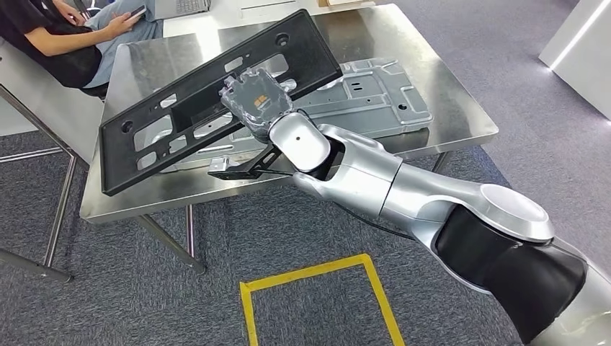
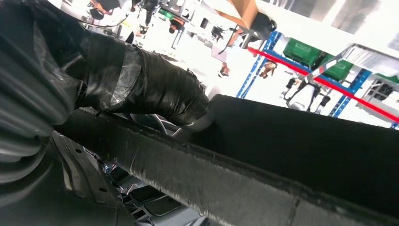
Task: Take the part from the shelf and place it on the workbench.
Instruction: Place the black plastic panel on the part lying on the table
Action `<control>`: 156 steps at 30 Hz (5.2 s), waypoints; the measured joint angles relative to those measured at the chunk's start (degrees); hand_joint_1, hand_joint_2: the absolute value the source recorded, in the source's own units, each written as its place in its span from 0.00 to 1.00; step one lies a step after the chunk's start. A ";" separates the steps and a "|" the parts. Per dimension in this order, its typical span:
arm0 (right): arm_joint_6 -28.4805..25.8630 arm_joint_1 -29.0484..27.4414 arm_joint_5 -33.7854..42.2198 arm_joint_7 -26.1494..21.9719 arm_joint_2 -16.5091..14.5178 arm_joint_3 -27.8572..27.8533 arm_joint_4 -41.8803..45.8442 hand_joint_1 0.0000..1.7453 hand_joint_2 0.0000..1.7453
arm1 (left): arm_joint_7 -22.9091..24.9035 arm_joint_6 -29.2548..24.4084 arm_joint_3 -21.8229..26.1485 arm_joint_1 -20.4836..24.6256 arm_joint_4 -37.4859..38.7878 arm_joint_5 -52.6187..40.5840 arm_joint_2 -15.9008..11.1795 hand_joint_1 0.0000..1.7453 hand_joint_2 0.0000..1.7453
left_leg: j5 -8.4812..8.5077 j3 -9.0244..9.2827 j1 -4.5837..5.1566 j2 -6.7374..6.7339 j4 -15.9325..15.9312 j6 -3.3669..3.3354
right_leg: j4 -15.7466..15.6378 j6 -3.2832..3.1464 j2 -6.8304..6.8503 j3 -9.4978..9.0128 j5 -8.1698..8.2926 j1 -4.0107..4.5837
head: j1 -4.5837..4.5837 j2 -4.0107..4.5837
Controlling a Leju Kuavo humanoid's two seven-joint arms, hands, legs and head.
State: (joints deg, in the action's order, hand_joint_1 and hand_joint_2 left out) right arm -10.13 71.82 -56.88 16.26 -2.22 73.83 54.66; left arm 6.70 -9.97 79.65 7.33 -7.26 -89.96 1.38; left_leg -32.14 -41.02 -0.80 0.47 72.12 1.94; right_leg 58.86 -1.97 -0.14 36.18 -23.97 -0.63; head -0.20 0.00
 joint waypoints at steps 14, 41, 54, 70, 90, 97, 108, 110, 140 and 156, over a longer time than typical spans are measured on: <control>3.31 0.74 3.13 6.39 6.73 -2.77 3.40 1.00 1.00 | 0.69 -0.02 0.00 -0.09 0.00 0.19 -0.39 0.00 1.00 | 8.18 5.81 0.25 -0.24 -14.55 -3.43 | 10.62 2.65 -0.02 3.66 -6.68 0.19 | -0.25 0.01; 5.23 -0.68 4.85 9.22 16.12 -6.73 10.66 1.00 1.00 | 0.82 0.20 -0.24 0.05 -0.01 0.73 -1.03 0.00 1.00 | 7.87 6.32 0.84 -0.23 -14.56 -2.99 | 0.44 1.86 -0.29 -0.57 -0.99 0.23 | -0.01 0.01; 6.65 -0.29 6.13 9.63 19.85 -7.56 13.04 1.00 1.00 | 2.40 0.68 -0.22 0.13 -0.02 0.53 -1.20 0.00 1.00 | 6.05 6.21 0.70 -0.04 -12.76 -2.41 | 1.68 2.34 -0.30 1.15 -0.54 -0.31 | -0.09 0.01; 6.46 -1.62 5.96 8.51 19.86 -7.56 12.99 1.00 1.00 | 2.55 0.78 -0.22 0.19 -0.02 0.63 -1.55 0.00 1.00 | 7.81 4.98 1.52 -0.19 -13.31 -3.43 | 0.72 1.41 -0.18 -1.36 -1.99 0.04 | -0.01 0.01; 2.07 -3.77 5.51 7.12 19.65 -7.58 11.38 1.00 1.00 | 2.38 0.55 -0.20 0.20 -0.01 0.19 -1.09 0.00 1.00 | 1.48 4.06 0.57 -0.14 -5.89 -1.32 | 0.89 0.70 -0.09 0.09 -0.71 -0.58 | -0.26 0.01; 0.56 -5.94 5.03 5.17 18.01 -7.58 9.60 1.00 1.00 | 2.29 0.21 -0.24 0.18 -0.01 0.04 -0.91 0.00 1.00 | 7.91 2.41 1.14 -0.17 -9.11 -3.12 | 0.75 0.39 -0.34 -2.12 -2.21 0.23 | -0.28 0.01; -0.16 -6.75 5.17 3.10 15.93 -7.58 7.33 1.00 1.00 | 2.56 -0.20 -0.39 0.38 0.00 -0.02 -0.81 0.00 1.00 | 8.81 6.71 0.79 -0.24 -16.08 -4.51 | 15.04 2.83 -0.12 5.89 -8.10 -0.20 | -0.66 0.00; -0.23 -7.31 5.19 2.74 15.55 -7.58 6.93 1.00 1.00 | 2.55 -0.19 -0.40 0.37 0.00 -0.02 -0.75 0.00 1.00 | 8.11 6.79 0.53 -0.05 -15.33 -4.13 | 12.39 3.26 -0.05 5.59 -4.94 -0.59 | -0.67 0.01; -2.39 -9.86 5.28 1.12 10.49 -7.58 1.95 1.00 1.00 | 2.70 -0.32 -0.46 0.36 0.00 0.21 -0.83 0.00 1.00 | 7.92 6.69 0.77 -0.15 -15.22 -4.30 | 14.39 2.95 -0.12 6.73 -6.21 -0.26 | -0.60 0.00; -3.11 -10.97 5.59 0.82 9.65 -7.58 0.68 1.00 1.00 | 3.35 -1.08 -0.46 0.15 0.00 -0.01 -0.79 0.00 1.00 | 0.31 -1.49 0.27 -0.17 1.82 -0.73 | 1.01 0.48 -0.36 -0.38 -1.30 -0.46 | -0.21 0.01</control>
State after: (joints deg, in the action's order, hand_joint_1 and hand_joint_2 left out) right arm -13.24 60.85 -51.29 17.09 7.42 66.25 55.35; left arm 10.05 -11.05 79.19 7.48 -7.26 -89.97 0.59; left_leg -31.82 -42.51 -0.52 0.31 73.94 1.21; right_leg 59.88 -1.49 -0.50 35.80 -25.27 -1.09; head -0.40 0.01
